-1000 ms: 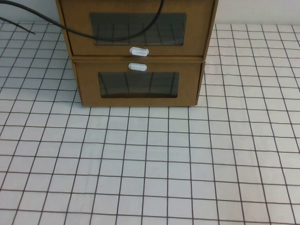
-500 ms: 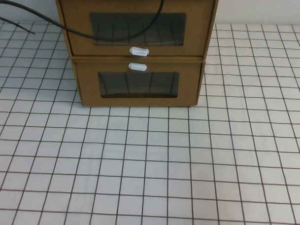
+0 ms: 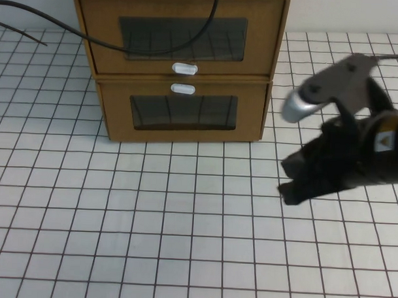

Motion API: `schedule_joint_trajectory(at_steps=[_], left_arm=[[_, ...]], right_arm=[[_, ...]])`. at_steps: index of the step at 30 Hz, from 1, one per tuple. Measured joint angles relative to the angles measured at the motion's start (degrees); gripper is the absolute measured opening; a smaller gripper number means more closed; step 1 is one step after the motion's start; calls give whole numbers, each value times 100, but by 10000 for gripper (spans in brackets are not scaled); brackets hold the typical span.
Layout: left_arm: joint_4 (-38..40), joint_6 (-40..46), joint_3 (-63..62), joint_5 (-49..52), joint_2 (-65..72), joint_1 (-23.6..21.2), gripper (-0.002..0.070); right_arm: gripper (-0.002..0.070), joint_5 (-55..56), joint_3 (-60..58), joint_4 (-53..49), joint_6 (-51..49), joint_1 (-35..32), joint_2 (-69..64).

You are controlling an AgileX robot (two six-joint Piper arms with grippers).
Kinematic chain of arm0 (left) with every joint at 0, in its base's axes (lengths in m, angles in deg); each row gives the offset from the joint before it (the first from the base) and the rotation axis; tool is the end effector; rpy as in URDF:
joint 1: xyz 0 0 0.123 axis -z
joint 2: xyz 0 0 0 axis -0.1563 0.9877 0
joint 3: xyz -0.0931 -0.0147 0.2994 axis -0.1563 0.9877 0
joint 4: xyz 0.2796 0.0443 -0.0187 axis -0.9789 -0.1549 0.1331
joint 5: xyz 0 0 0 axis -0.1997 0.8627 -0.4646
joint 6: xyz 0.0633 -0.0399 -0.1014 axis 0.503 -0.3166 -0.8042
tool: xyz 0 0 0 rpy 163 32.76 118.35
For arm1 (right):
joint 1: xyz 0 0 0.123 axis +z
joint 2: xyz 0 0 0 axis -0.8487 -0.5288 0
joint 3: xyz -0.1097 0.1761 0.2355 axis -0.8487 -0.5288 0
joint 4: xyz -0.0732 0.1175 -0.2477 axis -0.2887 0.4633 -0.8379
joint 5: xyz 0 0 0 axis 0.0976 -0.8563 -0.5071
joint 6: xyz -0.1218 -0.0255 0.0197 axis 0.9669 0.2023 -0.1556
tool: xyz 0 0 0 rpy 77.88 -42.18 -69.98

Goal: Open the shoe box
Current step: 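Pull the top drawer of the cardboard box fully open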

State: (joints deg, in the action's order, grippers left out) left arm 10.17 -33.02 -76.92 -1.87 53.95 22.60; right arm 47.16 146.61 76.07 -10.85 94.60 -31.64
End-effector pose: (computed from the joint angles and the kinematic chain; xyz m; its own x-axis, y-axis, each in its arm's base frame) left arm 0.5158 -0.1901 0.4097 -0.3038 0.3547 -0.8842 0.7500 0.6614 0.0077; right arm 0.2462 0.1960 0.3187 -0.5991 -0.4314 -0.6745 -0.6340 0.7701 0.0706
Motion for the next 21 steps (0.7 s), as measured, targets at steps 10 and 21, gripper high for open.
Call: schedule_joint_trajectory(at_steps=[10,21], left_arm=[[0,-65,0,0,0,0,-2],[0,-74,0,71,-10,0,-2]], right_arm=[[-13,420,1223,-4904,-2279,1800,-1787],[153,778,1247,-8691,-4534,1976,-2723]])
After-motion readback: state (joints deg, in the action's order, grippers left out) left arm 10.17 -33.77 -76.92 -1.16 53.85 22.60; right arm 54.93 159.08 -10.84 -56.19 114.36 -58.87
